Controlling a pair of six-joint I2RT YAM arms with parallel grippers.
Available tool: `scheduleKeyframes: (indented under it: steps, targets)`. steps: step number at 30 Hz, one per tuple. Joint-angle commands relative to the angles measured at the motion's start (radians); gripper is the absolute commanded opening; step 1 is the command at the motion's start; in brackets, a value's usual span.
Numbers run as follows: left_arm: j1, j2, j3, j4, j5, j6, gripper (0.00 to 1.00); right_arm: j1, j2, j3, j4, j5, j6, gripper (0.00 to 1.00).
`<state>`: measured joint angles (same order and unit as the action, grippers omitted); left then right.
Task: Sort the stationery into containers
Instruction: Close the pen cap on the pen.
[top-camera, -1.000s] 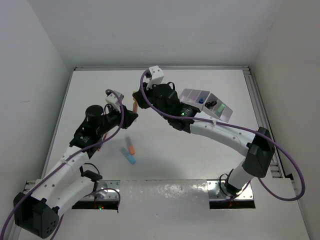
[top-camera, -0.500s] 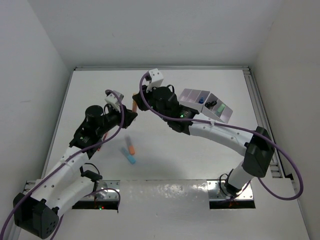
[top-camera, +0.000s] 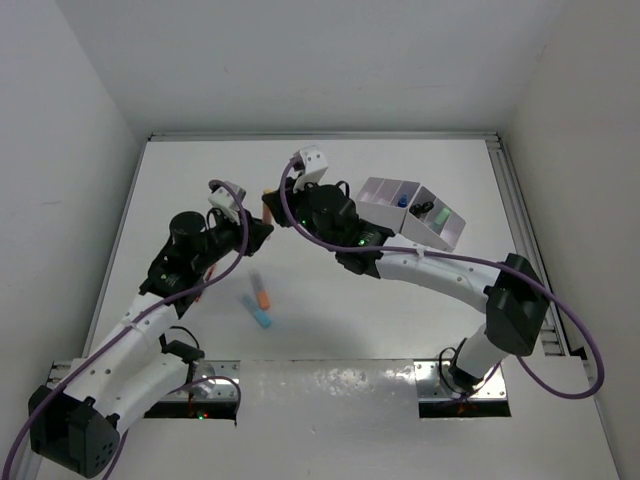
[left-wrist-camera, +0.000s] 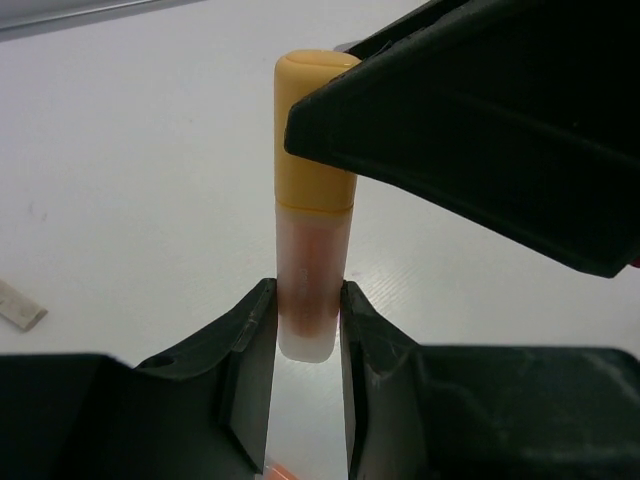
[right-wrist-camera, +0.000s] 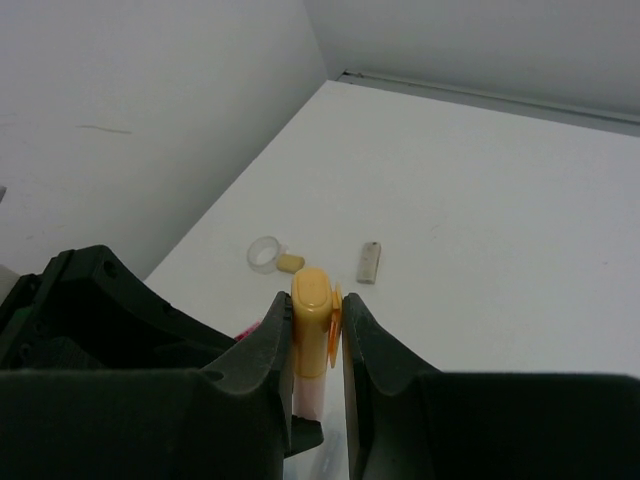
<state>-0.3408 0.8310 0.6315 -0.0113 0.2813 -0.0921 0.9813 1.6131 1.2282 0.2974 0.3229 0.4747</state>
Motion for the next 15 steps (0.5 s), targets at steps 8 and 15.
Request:
scheduleKeyframes:
  steps: [8, 15]
  targets:
    - [0.057, -0.007, 0.034, 0.525, 0.079, -0.072, 0.0, 0.079, -0.015, -0.245, 0.032, -0.085, 0.001, 0.0]
    - [0.059, -0.006, 0.036, 0.571, 0.104, -0.02, 0.0, 0.105, 0.039, -0.286, 0.01, -0.111, 0.004, 0.0]
